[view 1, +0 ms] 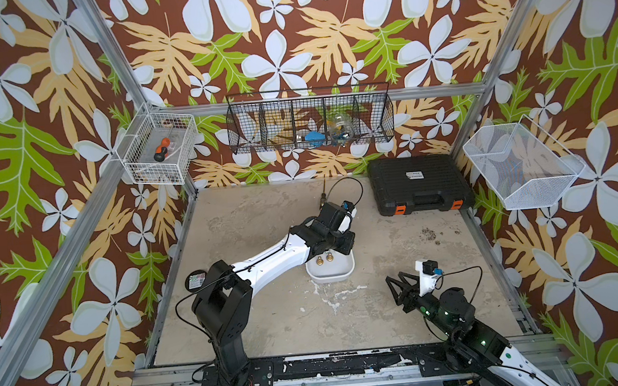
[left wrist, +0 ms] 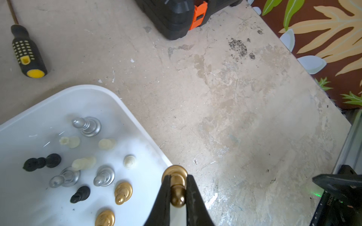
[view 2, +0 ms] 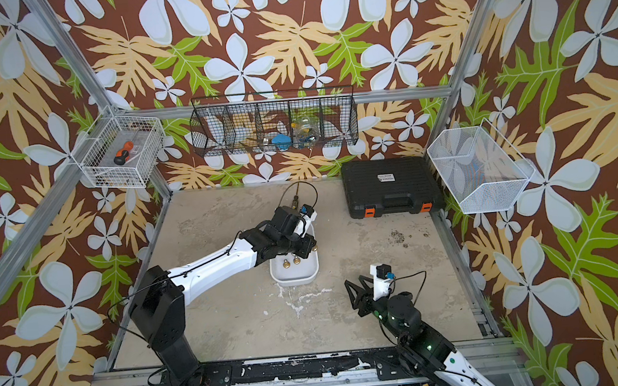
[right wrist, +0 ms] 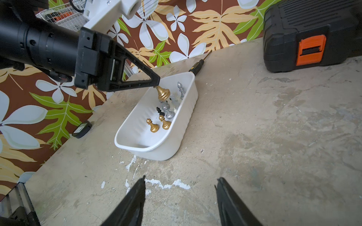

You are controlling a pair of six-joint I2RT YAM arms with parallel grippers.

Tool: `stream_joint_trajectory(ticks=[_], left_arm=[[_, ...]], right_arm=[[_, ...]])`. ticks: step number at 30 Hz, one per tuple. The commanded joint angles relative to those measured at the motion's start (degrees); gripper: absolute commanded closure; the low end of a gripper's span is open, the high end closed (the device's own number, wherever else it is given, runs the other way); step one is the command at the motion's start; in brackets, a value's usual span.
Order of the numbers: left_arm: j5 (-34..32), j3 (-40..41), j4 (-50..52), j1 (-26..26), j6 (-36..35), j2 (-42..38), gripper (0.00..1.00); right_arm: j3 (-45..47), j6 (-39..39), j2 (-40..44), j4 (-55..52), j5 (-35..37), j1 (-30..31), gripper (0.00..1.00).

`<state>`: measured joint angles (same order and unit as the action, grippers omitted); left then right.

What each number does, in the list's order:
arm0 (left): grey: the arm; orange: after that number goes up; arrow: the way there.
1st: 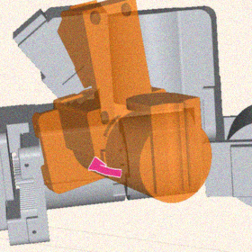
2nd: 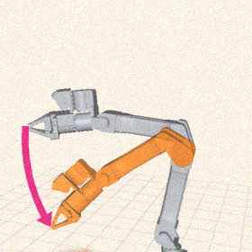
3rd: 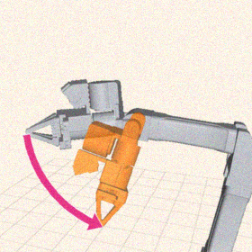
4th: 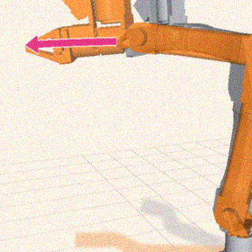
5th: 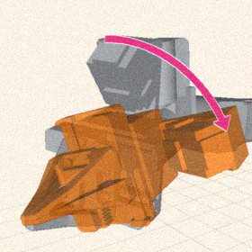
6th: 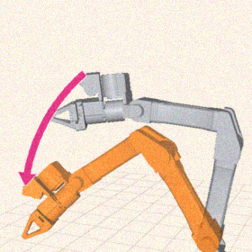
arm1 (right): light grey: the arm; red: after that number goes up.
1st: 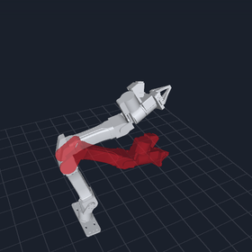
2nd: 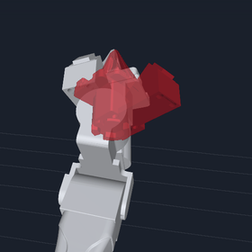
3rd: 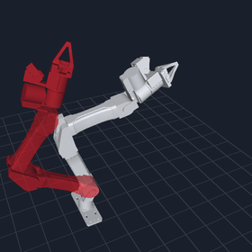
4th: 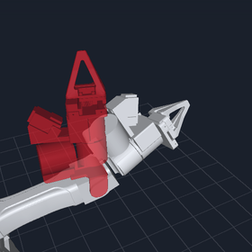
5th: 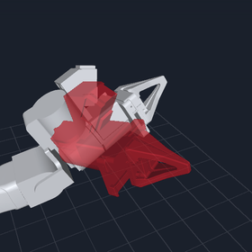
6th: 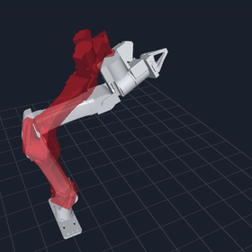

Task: Put the chess pieces into the storage box
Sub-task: Place the chess piece in the storage box.

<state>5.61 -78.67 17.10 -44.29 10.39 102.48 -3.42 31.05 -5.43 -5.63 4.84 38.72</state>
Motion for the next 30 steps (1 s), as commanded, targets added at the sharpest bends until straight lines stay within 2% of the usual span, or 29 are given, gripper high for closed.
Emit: stream_joint_trajectory(ticks=[1,9,30], left_arm=[[-2.2,0.0,1.7,0.3,0.8,1.2,0.95],[-6.1,2.2,1.8,0.3,1.5,3.0,0.95],[-6.8,4.8,-4.0,0.5,2.1,7.7,0.94]], right_arm=[[0.2,-0.7,0.0,0.5,-0.5,0.0,0.41],[0.2,-0.8,-0.1,0.4,-0.7,0.0,0.41],[0.2,-0.8,0.3,0.3,-0.7,0.0,0.41]])
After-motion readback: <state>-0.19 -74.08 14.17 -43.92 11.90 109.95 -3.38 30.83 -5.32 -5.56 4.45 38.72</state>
